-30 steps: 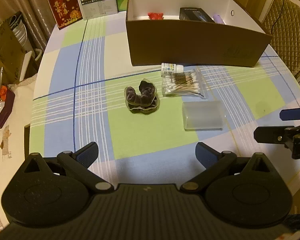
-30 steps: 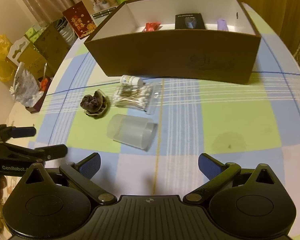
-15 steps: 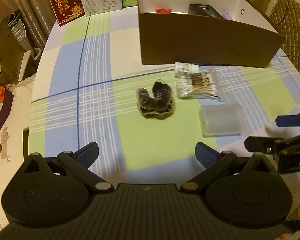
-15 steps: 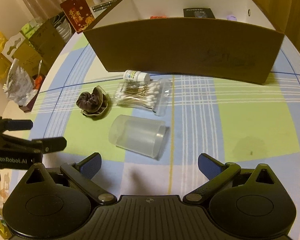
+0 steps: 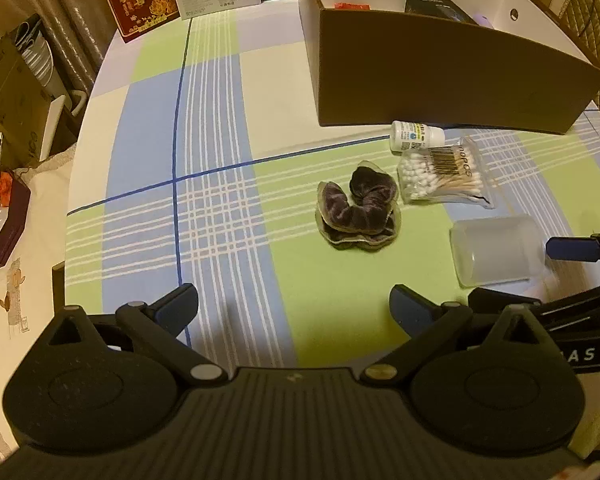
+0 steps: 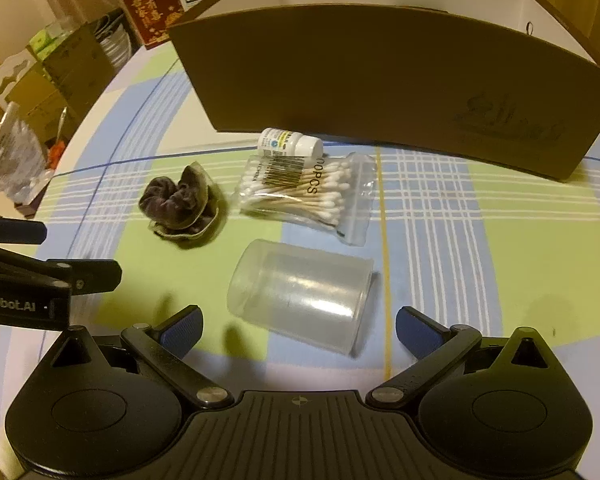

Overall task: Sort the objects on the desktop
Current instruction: 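Grasp the brown scrunchie with the left tool while the right tool grasps the clear container, then carry the scrunchie and clear container with both tools over the brown box, then open the left tool to drop the scrunchie while the right tool releases the container, then withdraw both open tools from the box toward the swab bag and pill bottle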

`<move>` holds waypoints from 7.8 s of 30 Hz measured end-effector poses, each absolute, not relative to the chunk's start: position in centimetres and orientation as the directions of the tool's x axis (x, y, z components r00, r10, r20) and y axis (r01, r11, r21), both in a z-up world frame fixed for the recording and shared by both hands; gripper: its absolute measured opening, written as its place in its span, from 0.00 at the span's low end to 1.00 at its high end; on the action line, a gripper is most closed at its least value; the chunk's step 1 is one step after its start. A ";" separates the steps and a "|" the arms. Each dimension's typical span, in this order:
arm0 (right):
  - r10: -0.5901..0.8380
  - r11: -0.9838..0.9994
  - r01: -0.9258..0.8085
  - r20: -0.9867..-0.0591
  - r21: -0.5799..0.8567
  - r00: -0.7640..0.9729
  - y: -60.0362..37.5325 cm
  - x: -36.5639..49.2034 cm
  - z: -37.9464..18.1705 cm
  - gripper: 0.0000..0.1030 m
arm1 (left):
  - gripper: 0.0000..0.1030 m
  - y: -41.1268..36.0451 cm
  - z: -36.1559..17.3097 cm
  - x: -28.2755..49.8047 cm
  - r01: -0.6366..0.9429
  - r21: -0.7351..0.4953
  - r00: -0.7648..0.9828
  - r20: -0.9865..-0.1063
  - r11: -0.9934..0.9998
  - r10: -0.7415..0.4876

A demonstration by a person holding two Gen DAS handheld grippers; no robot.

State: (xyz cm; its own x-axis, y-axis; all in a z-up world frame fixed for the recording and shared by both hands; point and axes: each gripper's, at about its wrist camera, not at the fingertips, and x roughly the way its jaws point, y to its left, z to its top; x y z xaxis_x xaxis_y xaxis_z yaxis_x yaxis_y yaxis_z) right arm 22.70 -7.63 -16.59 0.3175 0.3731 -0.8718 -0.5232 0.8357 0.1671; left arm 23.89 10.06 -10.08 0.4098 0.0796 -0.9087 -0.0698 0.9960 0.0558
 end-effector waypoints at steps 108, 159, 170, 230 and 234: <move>0.484 0.744 -0.640 -0.817 0.194 0.314 -19.6 26.8 -10.4 0.48 | 0.24 1.9 -6.3 23.6 0.177 -0.086 0.539 -0.825 0.980 -0.170; 0.356 0.845 -0.532 -0.794 0.049 0.493 -10.7 53.1 -7.8 0.48 | 0.24 1.1 -6.8 54.0 0.161 -0.051 0.540 -0.832 0.986 -0.131; 0.354 0.850 -0.525 -0.795 0.054 0.492 -10.8 54.1 -8.6 0.48 | 0.42 1.1 -8.2 56.6 0.141 -0.059 0.531 -0.838 0.988 -0.126; 0.487 0.844 -0.504 -0.654 0.182 0.579 -19.1 36.1 -1.8 0.98 | 0.87 2.4 0.6 34.8 -0.007 -0.041 0.694 -0.719 0.999 -0.025; 0.487 0.846 -0.495 -0.666 0.198 0.565 -19.8 34.2 -2.3 0.98 | 0.87 3.0 0.4 32.6 -0.035 -0.053 0.685 -0.728 0.998 -0.015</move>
